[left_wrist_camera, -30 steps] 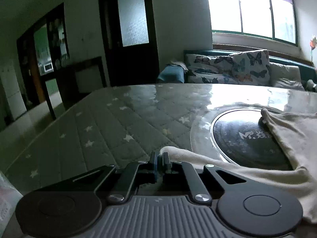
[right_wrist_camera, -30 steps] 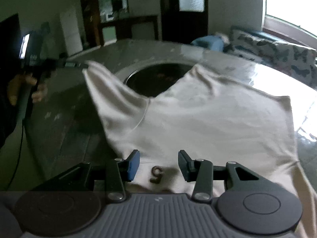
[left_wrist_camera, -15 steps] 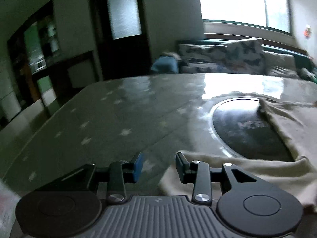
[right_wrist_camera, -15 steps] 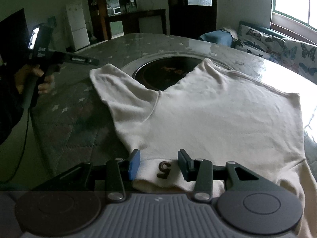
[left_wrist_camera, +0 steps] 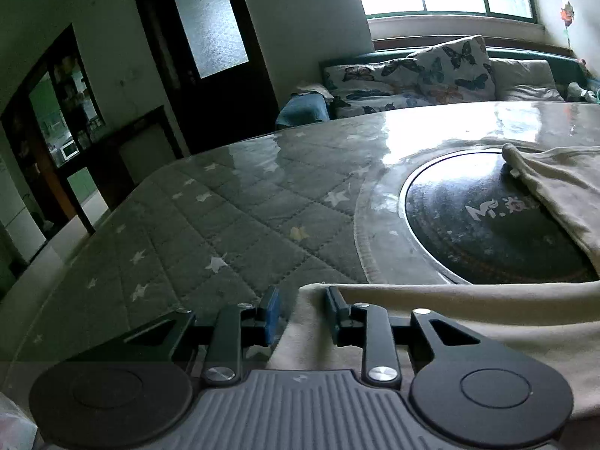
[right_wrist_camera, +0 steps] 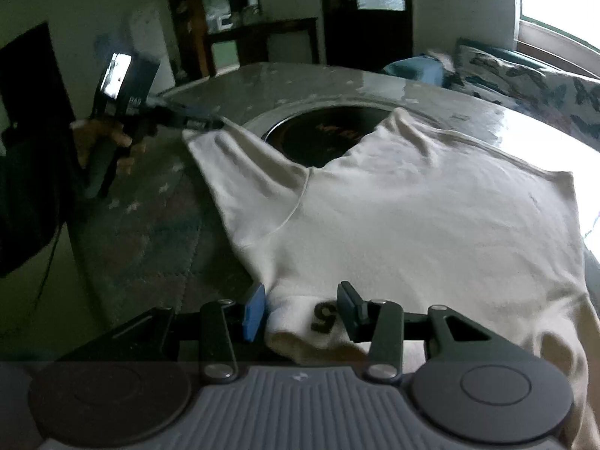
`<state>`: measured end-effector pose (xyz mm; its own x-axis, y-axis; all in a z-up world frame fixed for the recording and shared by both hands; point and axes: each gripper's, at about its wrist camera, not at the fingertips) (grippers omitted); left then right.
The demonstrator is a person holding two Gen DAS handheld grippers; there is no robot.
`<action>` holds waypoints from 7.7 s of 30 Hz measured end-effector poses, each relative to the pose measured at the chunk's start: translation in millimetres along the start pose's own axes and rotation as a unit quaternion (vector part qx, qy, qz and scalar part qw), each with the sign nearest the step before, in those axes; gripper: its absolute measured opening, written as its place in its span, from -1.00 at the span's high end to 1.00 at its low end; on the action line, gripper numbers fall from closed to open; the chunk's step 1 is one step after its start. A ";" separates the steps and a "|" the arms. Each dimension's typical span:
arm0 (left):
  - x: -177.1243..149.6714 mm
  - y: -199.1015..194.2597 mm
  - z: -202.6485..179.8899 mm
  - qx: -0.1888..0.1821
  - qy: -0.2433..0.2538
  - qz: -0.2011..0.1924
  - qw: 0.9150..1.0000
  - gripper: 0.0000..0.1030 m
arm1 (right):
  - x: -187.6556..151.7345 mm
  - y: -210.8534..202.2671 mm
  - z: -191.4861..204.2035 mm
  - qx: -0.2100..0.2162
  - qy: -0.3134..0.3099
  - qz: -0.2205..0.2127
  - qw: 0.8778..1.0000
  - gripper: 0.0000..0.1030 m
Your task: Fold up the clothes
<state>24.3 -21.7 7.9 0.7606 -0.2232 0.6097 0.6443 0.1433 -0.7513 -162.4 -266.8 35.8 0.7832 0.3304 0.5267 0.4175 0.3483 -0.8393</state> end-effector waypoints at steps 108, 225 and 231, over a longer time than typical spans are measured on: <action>-26.8 -133.2 -315.0 -0.406 0.387 -0.057 0.826 0.45 | -72.8 -77.4 -283.8 -0.274 0.328 -0.064 0.902 0.25; -38.3 -117.6 -215.3 -0.358 0.253 -0.043 0.898 -0.38 | -80.4 -87.4 -125.7 -0.133 0.295 -0.111 0.940 0.62; -47.0 -129.0 -224.3 -0.395 0.290 -0.050 0.870 -0.31 | -56.4 -60.8 -159.2 -0.093 0.319 -0.100 0.938 0.46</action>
<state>-112.5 -246.0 19.5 0.3880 -0.6778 0.6245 0.2750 -0.5615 -0.7804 -158.7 -446.3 35.7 0.7716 -0.3383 0.5387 0.6129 0.1687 -0.7719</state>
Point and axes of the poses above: each gripper's, at about its wrist camera, not at the fingertips, and y roughly the way its jaws point, z to its left, x to its top, and after that the axes turned 14 degrees about z, right-handed
